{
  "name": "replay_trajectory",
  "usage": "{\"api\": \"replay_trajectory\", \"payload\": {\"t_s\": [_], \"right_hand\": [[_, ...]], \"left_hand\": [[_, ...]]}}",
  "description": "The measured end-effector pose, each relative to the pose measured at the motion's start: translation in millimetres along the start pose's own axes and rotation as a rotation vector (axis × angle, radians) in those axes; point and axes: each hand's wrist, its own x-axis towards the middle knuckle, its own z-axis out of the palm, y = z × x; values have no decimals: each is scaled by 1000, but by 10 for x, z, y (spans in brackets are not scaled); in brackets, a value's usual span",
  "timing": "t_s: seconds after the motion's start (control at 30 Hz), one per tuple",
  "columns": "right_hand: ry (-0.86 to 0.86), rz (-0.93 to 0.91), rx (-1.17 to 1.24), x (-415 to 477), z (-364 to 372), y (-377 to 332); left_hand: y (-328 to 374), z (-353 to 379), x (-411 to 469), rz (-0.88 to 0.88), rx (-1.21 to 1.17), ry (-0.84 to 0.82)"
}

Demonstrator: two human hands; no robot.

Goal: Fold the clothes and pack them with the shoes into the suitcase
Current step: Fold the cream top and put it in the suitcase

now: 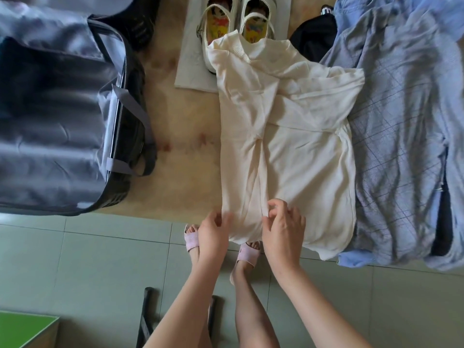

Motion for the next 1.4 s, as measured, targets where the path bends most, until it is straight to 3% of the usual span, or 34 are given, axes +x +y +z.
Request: {"api": "replay_trajectory", "payload": {"t_s": [0.37, 0.5, 0.57, 0.63, 0.7, 0.8, 0.9, 1.03, 1.17, 1.27, 1.33, 1.4], "right_hand": [[-15, -11, -17, -26, 10, 38], [-22, -109, -114, -17, 31, 67], [-16, -136, -163, -11, 21, 45], [-20, -199, -160, 15, 21, -2], [-69, -308, -168, 71, 62, -18], [-145, -383, -248, 189, 198, 45], [-176, -403, -304, 276, 238, 77], [-129, -402, -286, 444, 179, 60], [-148, -387, -269, 677, 218, 72], [-180, -351, -323, 761, 288, 72], [-169, -362, -326, 796, 290, 75], [-107, -375, -251, 839, 239, 86]], "left_hand": [[-99, -100, 6, 6, -153, -5], [-98, -81, 61, 93, 103, 51], [-82, -91, 77, 247, 344, 172], [-67, -97, 153, 519, 548, 232], [20, -86, 293, 744, 669, 161], [266, -66, 549, 909, 839, -56], [504, -42, 745, 924, 992, -187], [853, -46, 899, 1034, 946, 6], [1119, 57, 1097, 1040, 1190, -125], [1215, 115, 1211, 942, 1249, -199], [1264, 156, 1266, 957, 1182, -170], [1351, 187, 1255, 1055, 970, -65]]}}
